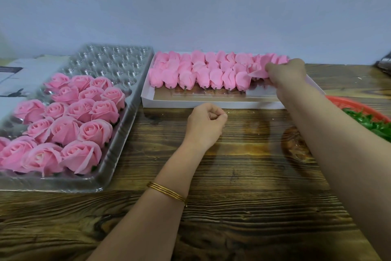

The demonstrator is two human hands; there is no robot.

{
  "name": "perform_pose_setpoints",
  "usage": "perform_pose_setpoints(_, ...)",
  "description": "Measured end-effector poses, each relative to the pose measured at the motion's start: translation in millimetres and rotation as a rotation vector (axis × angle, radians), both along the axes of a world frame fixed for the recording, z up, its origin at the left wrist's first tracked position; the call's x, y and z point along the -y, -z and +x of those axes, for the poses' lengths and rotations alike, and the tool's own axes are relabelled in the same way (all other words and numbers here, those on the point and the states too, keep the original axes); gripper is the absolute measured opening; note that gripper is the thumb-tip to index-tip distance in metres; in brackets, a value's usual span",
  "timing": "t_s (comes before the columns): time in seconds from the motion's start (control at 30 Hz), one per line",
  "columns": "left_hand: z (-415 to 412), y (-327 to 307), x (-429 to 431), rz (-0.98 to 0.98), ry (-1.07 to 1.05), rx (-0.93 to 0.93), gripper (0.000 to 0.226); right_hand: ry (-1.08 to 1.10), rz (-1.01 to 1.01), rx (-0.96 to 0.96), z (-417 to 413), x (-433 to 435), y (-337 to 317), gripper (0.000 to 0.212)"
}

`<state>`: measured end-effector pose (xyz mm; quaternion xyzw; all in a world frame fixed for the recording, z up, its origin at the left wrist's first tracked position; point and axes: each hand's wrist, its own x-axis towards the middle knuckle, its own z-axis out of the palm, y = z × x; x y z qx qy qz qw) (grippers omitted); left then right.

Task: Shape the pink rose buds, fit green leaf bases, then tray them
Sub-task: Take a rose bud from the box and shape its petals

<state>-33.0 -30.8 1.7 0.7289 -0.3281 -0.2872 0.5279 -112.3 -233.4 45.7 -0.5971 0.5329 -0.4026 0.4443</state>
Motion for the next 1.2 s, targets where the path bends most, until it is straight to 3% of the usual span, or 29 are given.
perform_pose_setpoints(0.13,0.7,1.2,-0.3,-0.007,0.001,-0.012,0.005,-0.009,-0.021,0.064,-1.0,-28.7,-4.8,0.016)
perform_pose_setpoints(0.23,0.7,0.8,-0.5,-0.012,0.014,-0.038,0.003,-0.069,0.001,0.142,-4.3,-49.4,-5.5,0.026)
perform_pose_setpoints(0.4,-0.3,-3.5,-2.6,-0.108,0.060,-0.230,0.033,-0.229,0.170,0.383,-8.4,-96.1,-8.2,0.004)
perform_pose_setpoints(0.53,-1.5,-7.5,-5.4,-0.166,0.184,-0.308,0.059,-0.300,0.383,0.560,-12.2,-126.2,-2.7,0.014)
perform_pose_setpoints(0.67,3.1,-6.5,-11.4,-0.278,0.348,-0.423,0.040,-0.438,0.545,0.613,-19.3,-146.2,5.3,0.006)
perform_pose_setpoints(0.8,7.9,-9.4,-17.3,-0.285,0.474,-0.529,0.040,-0.576,0.665,0.684,-26.8,-154.6,15.2,0.034)
perform_pose_setpoints(0.97,9.2,-11.9,-20.1,-0.237,0.479,-0.570,0.048,-0.678,0.762,0.747,-32.2,-156.3,19.4,0.052)
perform_pose_setpoints(1.2,12.0,-15.6,-22.9,-0.212,0.543,-0.605,0.083,-0.700,0.836,0.768,-38.2,-153.3,23.2,0.032)
